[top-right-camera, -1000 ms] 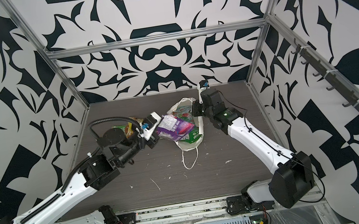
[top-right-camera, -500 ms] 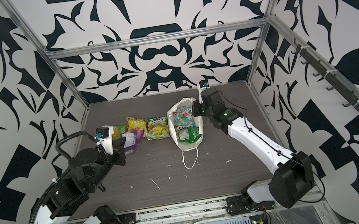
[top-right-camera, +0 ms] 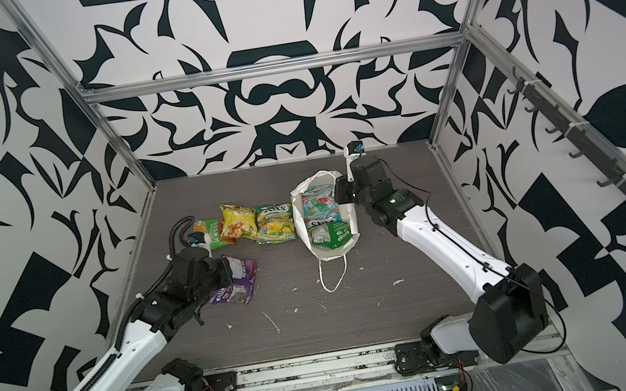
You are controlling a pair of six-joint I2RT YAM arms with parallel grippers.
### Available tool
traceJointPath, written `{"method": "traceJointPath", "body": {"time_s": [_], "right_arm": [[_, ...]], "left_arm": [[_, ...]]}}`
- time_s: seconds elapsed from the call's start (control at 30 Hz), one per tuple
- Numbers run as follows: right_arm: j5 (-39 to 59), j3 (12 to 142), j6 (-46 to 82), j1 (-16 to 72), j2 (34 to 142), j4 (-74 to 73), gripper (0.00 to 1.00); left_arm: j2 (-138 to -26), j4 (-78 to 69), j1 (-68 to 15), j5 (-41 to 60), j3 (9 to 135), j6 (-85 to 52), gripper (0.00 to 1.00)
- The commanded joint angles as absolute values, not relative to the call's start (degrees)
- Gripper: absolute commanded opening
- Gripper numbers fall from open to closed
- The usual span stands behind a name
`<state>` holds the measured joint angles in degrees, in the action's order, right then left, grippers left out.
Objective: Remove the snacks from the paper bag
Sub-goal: 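Lower the purple packet onto the table nearer the robot and open the left gripper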
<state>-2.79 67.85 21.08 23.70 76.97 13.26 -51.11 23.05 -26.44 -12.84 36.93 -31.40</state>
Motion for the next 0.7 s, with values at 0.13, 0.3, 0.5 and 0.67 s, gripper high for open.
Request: {"method": "traceJointPath", "body": {"time_s": [0.13,0.3,0.5,0.67], "right_arm": [[-3.53,67.68,21.04,23.50,76.56,10.02,0.00],[-3.16,67.68,20.91,23.46,76.90,9.58,0.00],[-3.06,67.59,20.25,23.46,76.90,9.10,0.00],[-2.02,67.96,19.45,23.41,77.47,9.13,0.00]], "left_arm": [[-58.51,26.57,-17.21,-6.32,39.58,-30.99,0.00],[-63.07,25.20,-11.14,-3.72,39.83,-28.78,0.00],[-70.56,27.23,-7.31,-6.48,43.60,-24.04,0.00],[-79.92,30.81,-5.49,-9.48,49.21,-18.45,0.00]]}}
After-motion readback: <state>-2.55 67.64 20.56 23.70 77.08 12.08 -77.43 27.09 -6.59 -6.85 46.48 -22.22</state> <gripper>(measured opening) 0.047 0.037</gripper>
